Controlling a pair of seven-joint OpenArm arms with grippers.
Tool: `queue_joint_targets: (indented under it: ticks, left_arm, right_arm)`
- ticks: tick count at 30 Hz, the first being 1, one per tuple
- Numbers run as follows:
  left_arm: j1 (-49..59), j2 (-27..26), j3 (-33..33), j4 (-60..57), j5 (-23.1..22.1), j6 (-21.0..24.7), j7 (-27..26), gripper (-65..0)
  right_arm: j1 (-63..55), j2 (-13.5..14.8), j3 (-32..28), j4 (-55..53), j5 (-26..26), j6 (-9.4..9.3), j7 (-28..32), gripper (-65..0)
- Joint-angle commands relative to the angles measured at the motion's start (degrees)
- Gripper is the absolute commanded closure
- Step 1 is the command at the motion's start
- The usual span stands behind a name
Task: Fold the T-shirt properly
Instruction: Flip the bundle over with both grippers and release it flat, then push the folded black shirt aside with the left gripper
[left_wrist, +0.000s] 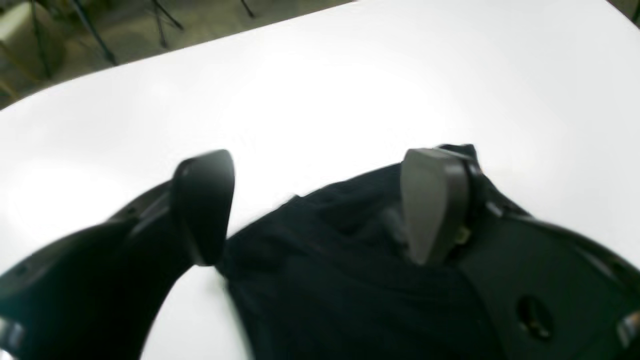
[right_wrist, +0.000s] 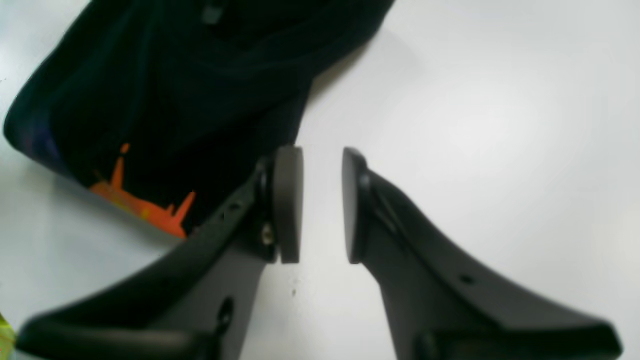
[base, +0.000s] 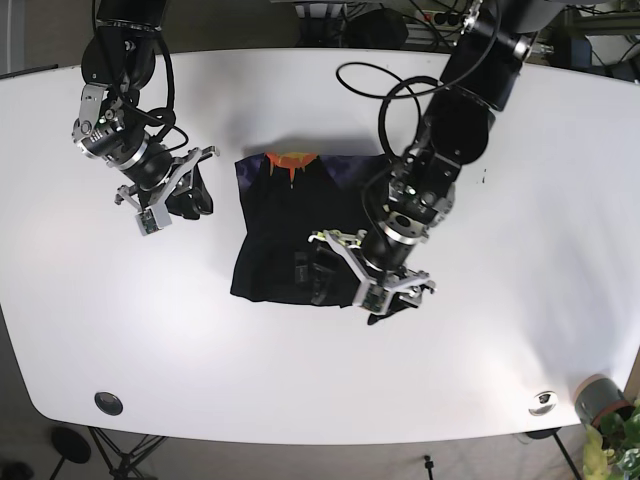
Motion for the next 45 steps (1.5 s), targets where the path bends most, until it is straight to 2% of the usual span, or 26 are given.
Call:
queue_joint_targets:
  ticks: [1,6,12,16,21,27,33,38,45]
  left_arm:
    - [0.4,1.8,1.6,1.5,5.5,2.0,-1.3,-50.3]
    - [4.7,7.2,3.7,1.3,13.1,3.3,-1.3,-50.4]
    - [9.0,11.2,3.8,0.4,16.4,5.4,-1.4,-50.4]
    - [10.7,12.6,3.8,-2.5,16.9,8.7,-3.5,-50.4]
    - [12.4,12.4,3.8,-9.5,16.6,11.0,-8.8,-50.4]
    - [12.2,12.1,3.3,-23.2,16.3,11.2,-14.0,-50.1]
    - [13.9,10.1,-1.5,-26.1,16.1,10.3,-15.4,-50.3]
    - [15.2,6.1,-7.8,-25.8,10.0,2.2,-14.7,-50.1]
    - [15.0,-2.6,-14.4,-25.7,-2.9,-7.0,-6.4,-49.9]
  right_arm:
    - [1.1,0.3,0.2,1.1,1.1,0.49,1.5,-12.2]
    - [1.4,0.3,0.2,1.0,1.1,0.32,1.5,-12.2]
    - [1.4,0.3,0.2,1.0,1.1,0.32,1.5,-12.2]
    - [1.5,0.3,0.2,1.0,1.1,0.32,1.5,-12.2]
    - [1.5,0.2,0.2,1.0,1.3,0.32,1.5,-12.2]
    - [1.5,0.2,0.2,1.0,1.4,0.32,1.5,-12.2]
    - [1.5,0.2,0.2,1.0,1.5,0.32,1.5,-12.2]
    - [1.5,0.2,0.2,1.0,1.5,0.32,1.5,-12.2]
    - [1.5,0.1,0.2,1.1,1.5,0.32,1.5,-12.2]
